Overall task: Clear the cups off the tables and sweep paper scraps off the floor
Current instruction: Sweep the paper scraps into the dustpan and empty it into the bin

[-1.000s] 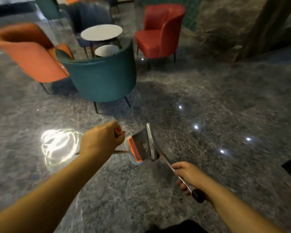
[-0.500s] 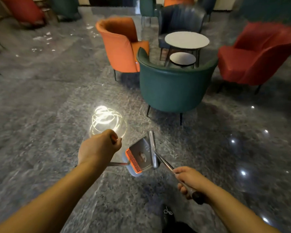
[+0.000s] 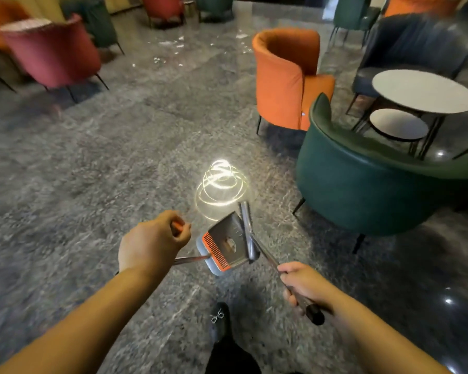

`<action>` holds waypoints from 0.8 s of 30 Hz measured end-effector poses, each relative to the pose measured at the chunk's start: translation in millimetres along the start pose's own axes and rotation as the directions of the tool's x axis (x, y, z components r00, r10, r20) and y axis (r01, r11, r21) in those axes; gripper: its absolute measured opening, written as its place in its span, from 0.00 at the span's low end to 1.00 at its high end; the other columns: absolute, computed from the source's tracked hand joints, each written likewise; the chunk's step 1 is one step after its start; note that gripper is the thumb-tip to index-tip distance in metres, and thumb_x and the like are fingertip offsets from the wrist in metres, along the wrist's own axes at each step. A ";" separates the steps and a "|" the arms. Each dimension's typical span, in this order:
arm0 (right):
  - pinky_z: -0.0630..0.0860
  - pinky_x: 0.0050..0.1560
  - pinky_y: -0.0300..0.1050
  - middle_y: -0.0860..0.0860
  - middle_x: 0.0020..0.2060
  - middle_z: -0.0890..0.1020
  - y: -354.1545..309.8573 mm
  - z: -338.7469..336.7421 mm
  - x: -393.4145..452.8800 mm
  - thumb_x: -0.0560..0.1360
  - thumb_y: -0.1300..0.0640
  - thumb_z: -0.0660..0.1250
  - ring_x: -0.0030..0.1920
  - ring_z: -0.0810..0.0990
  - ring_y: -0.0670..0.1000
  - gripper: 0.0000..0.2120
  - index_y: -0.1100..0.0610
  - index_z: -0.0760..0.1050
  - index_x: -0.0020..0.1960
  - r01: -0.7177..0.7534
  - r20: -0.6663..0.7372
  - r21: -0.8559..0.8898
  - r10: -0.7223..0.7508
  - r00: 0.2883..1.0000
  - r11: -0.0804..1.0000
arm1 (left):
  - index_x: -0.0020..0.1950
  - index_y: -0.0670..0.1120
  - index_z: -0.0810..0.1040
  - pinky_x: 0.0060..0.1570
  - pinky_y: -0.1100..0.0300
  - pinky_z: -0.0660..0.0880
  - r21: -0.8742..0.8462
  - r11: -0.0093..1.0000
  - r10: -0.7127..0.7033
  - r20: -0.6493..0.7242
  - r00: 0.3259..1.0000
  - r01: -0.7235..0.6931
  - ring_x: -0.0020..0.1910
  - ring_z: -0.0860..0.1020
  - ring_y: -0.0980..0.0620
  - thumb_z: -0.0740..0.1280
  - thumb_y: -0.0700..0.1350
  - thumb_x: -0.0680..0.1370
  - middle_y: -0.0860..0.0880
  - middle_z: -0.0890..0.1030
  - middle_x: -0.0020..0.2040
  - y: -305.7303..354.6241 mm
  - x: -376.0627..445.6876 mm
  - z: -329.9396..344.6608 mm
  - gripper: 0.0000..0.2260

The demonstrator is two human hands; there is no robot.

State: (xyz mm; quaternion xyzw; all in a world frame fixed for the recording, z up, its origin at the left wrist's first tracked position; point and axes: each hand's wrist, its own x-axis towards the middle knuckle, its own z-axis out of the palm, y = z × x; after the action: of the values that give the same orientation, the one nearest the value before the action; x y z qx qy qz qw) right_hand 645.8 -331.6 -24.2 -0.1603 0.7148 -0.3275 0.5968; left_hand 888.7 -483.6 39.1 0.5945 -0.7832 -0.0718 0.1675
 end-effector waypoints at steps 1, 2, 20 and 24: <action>0.63 0.17 0.33 0.57 0.27 0.70 -9.3 0.2 4.8 0.81 0.66 0.54 0.17 0.68 0.49 0.13 0.58 0.67 0.64 0.009 -0.005 -0.014 -0.009 1.000 1.000 | 0.41 0.57 0.78 0.26 0.65 0.59 -0.005 1.000 -0.002 0.000 1.000 0.002 0.27 0.72 0.52 0.69 0.60 0.73 0.57 0.74 0.27 -2.2 5.8 0.9 0.08; 0.63 0.17 0.33 0.57 0.27 0.70 -27.0 4.4 19.1 0.81 0.66 0.54 0.18 0.68 0.50 0.13 0.58 0.67 0.64 0.007 -0.003 -0.019 -0.007 1.000 1.000 | 0.41 0.58 0.78 0.26 0.65 0.58 -0.005 1.000 -0.009 -0.010 1.000 0.009 0.28 0.73 0.51 0.69 0.60 0.73 0.57 0.76 0.29 -8.5 22.3 3.5 0.08; 0.64 0.19 0.35 0.56 0.26 0.70 -287.1 51.1 247.0 0.80 0.64 0.56 0.19 0.68 0.49 0.14 0.64 0.65 0.66 0.063 0.110 -0.121 -0.050 0.993 0.991 | 0.40 0.56 0.76 0.27 0.64 0.60 -0.058 0.996 -0.074 -0.059 0.995 0.071 0.29 0.70 0.52 0.68 0.60 0.74 0.58 0.72 0.27 -44.8 354.0 32.7 0.09; 0.65 0.20 0.36 0.55 0.25 0.69 -344.5 39.4 309.5 0.80 0.64 0.55 0.20 0.68 0.49 0.16 0.68 0.62 0.67 0.087 0.126 -0.182 -0.064 0.990 0.979 | 0.40 0.56 0.77 0.28 0.61 0.62 -0.025 0.997 -0.073 -0.057 0.996 0.071 0.31 0.74 0.49 0.67 0.60 0.74 0.57 0.75 0.29 -36.2 435.7 55.3 0.09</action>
State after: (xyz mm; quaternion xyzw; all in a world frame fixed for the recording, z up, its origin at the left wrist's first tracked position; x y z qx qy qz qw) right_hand 554.7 -787.3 -31.5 -0.2620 0.6989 -0.2711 0.6077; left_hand 799.0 -914.9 53.2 0.6223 -0.7551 -0.0696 0.1945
